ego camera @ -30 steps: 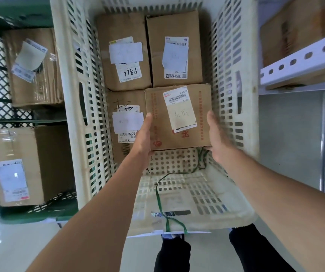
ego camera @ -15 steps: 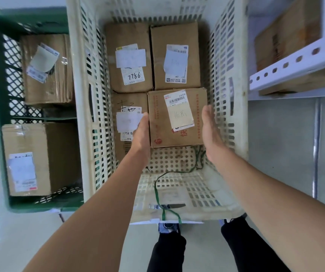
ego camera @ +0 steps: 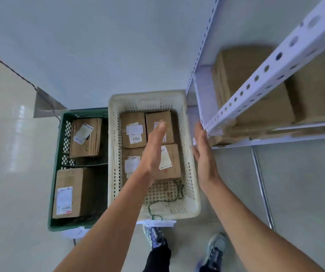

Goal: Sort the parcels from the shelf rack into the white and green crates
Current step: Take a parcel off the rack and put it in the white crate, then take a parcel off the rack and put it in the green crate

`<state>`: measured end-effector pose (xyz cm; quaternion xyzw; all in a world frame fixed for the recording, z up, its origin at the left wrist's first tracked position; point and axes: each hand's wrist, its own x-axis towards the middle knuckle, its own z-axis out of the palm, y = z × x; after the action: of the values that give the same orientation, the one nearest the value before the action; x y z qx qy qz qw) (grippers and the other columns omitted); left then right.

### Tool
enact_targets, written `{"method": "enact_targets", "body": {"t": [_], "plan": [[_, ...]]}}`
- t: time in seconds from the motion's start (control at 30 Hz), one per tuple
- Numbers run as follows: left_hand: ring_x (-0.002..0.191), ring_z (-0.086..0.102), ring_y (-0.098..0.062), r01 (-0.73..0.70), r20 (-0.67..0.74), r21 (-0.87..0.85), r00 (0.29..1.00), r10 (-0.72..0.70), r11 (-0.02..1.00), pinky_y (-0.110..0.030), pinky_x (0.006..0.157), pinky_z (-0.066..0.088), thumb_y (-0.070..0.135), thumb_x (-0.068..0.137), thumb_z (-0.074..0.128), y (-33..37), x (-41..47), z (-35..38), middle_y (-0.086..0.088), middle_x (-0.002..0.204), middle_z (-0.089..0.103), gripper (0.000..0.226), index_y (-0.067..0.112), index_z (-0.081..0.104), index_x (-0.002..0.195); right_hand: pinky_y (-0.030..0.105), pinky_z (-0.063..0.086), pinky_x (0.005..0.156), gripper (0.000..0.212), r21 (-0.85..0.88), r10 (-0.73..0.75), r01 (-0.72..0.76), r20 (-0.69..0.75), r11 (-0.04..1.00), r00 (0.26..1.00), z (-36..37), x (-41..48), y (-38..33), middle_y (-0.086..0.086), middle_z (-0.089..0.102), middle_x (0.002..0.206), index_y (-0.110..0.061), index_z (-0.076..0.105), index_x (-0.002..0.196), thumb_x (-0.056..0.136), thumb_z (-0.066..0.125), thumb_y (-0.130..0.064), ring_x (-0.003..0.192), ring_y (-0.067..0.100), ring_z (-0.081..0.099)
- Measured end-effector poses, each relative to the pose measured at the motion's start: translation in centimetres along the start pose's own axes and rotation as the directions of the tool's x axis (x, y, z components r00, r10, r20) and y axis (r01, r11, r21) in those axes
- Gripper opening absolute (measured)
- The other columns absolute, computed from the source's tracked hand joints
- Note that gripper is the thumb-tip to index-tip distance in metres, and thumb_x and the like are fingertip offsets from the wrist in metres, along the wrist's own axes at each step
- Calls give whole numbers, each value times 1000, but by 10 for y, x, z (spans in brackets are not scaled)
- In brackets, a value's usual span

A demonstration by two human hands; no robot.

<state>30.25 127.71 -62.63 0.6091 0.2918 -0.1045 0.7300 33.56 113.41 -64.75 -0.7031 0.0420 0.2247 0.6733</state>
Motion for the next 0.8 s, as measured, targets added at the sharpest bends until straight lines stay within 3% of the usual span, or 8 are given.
{"method": "enact_targets", "body": {"t": [0.13, 0.2, 0.33, 0.47, 0.7, 0.8], "plan": [[159, 27, -7, -55, -6, 37, 998, 56, 998, -50, 133, 19, 93, 83, 42, 45, -61, 40, 21, 169, 35, 90, 49, 38, 161, 37, 14, 133, 101, 44, -46, 45, 22, 998, 999, -33, -58, -74, -25, 22, 172, -41, 24, 165, 81, 37, -95, 156, -8, 20], [161, 27, -11, -73, -7, 27, 997, 74, 997, -51, 133, 20, 88, 88, 42, 59, -91, 66, 19, 169, 35, 84, 48, 39, 162, 39, 13, 134, 91, 57, -82, 81, 14, 995, 997, -61, -86, -102, -25, 22, 172, -43, 24, 163, 85, 36, -89, 157, -6, 21], [143, 44, 4, -132, 5, 42, 991, 132, 990, -43, 123, 35, 91, 82, 42, 83, -151, 136, 28, 157, 45, 92, 44, 40, 162, 44, 13, 134, 90, 32, -137, 138, -32, 990, 990, -138, -133, -144, -22, 18, 174, -38, 19, 167, 88, 31, -79, 158, -4, 19], [149, 41, -6, -151, 18, 12, 988, 151, 988, -46, 121, 36, 91, 73, 48, 99, -200, 216, 18, 165, 43, 102, 40, 45, 161, 41, 15, 134, 91, 61, -167, 171, -69, 983, 984, -225, -181, -177, -21, 18, 174, -43, 19, 165, 84, 32, -83, 158, -4, 20], [154, 38, -8, -214, 133, 74, 970, 203, 974, -52, 127, 32, 82, 86, 40, 114, -248, 341, 13, 171, 38, 93, 34, 38, 166, 44, 16, 133, 91, 86, -203, 218, -157, 972, 967, -349, -243, -205, -24, 19, 173, -45, 22, 165, 84, 33, -86, 157, -5, 20], [147, 43, -8, -209, 165, 89, 967, 192, 974, -45, 113, 38, 83, 89, 40, 119, -251, 382, 13, 167, 42, 89, 34, 41, 164, 44, 16, 133, 96, 95, -203, 224, -192, 970, 960, -385, -253, -212, -28, 22, 171, -55, 25, 160, 77, 36, -100, 156, -6, 22]]}}
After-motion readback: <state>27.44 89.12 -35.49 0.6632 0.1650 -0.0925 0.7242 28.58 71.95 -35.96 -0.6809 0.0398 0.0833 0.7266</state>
